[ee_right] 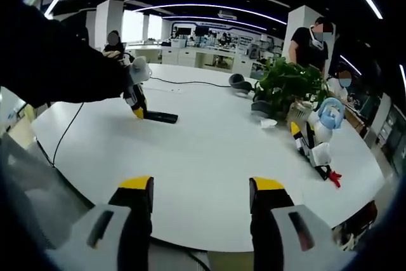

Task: Press the specified remote control buttons in sequence, fully releasing each button before pressing the next.

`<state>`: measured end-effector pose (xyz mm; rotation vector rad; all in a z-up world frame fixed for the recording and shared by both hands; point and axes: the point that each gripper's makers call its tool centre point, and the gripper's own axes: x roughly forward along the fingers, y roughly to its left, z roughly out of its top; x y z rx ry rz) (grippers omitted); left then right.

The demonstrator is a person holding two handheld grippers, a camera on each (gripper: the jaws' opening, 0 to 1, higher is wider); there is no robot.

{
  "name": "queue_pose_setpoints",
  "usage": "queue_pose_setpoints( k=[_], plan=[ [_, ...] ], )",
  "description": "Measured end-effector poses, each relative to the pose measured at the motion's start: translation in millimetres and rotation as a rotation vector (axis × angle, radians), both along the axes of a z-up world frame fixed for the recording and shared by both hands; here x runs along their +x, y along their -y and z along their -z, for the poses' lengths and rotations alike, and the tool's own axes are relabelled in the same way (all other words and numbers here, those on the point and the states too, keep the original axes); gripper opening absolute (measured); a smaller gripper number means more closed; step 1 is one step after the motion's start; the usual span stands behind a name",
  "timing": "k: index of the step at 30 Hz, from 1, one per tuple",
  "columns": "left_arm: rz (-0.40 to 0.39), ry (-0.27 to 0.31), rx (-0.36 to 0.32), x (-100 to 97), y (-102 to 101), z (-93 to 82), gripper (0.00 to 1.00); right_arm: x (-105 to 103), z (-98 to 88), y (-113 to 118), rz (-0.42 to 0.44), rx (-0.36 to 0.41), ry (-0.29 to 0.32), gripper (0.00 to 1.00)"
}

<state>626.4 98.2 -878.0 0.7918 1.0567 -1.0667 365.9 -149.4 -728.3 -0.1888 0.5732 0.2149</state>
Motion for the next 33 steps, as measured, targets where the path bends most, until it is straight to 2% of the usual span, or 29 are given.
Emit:
queue_pose_setpoints(
  k=[4,16,25,33],
  plan=[
    [-0.02,-0.001,0.026,-7.4,0,-1.3,0.24,0,-2.2,0,-0.001,0.009,0.011,0.63],
    [-0.032,0.008,-0.022,-41.6,0,-1.5,0.24,0,-8.3,0,0.005,0.011,0.041,0.63],
    [-0.013,-0.004,0.028,-71.3,1,-2.4,0.23,1,-15.7,-3,-0.001,0.036,0.076,0.63],
    [0.007,-0.01,0.041,-97.9,3,-2.6,0.24,2,-18.2,-5,-0.008,0.044,0.088,0.63]
  ],
)
